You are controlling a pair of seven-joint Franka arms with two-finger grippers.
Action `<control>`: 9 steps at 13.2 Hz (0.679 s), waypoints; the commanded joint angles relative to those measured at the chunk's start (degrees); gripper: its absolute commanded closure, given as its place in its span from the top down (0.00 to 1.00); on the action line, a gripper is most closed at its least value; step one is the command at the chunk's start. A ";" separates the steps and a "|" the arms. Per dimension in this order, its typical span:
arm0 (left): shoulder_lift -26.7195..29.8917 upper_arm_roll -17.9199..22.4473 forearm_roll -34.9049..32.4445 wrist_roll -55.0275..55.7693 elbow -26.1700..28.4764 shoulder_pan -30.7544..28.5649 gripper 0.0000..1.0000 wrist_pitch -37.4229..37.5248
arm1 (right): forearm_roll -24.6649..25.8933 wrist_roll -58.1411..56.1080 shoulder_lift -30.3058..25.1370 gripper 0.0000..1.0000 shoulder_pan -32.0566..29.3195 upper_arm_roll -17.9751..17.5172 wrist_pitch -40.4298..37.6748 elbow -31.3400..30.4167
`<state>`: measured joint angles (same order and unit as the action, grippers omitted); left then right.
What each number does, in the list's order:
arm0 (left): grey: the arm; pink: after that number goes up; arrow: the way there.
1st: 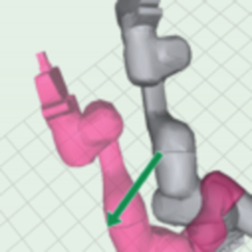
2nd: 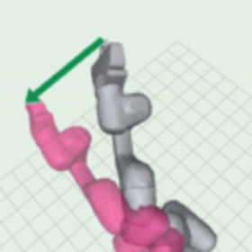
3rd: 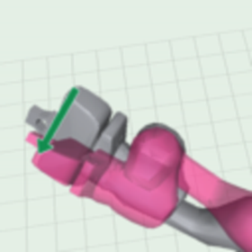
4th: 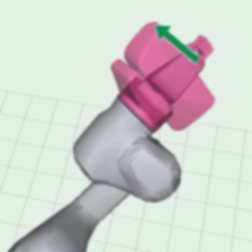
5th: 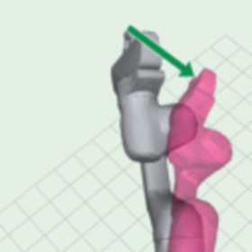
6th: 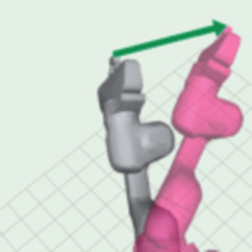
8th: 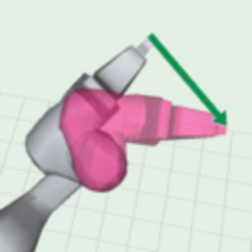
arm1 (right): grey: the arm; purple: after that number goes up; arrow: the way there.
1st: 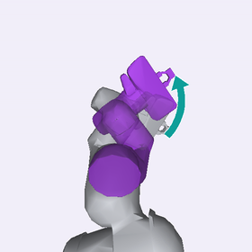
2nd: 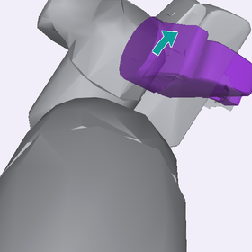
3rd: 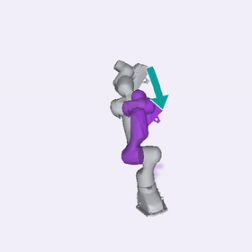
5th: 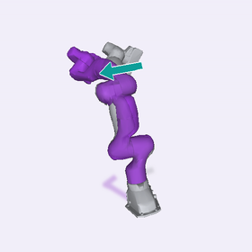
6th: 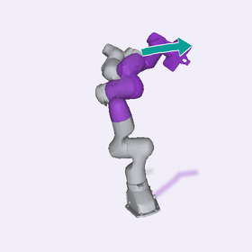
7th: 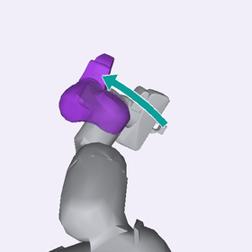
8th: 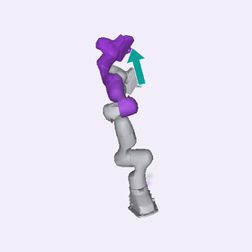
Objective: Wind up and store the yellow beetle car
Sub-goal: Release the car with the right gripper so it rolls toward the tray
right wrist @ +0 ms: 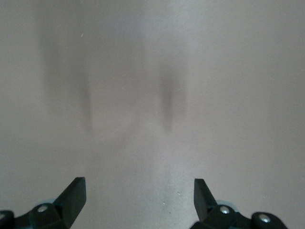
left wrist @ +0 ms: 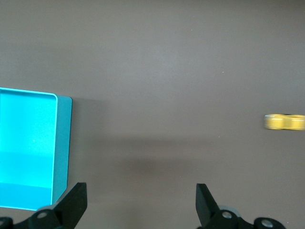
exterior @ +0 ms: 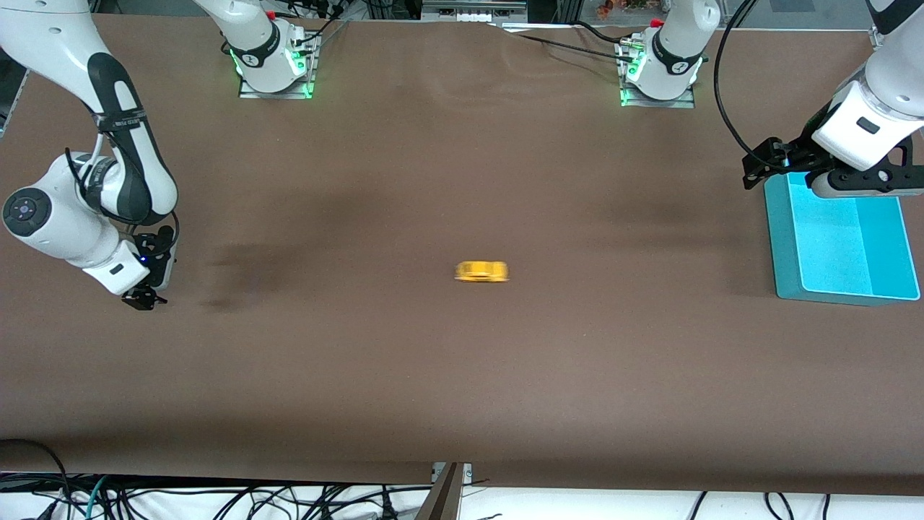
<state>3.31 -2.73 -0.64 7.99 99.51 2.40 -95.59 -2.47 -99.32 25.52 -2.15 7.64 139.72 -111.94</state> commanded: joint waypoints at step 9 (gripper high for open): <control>-0.59 0.09 0.55 0.09 -1.69 0.32 1.00 1.54 | -0.79 45.47 -3.99 1.00 2.67 -3.77 -26.57 16.38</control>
<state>3.31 -2.73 -0.64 7.99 99.51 2.40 -95.59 -3.04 -62.76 21.42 -0.77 4.04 119.67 -99.85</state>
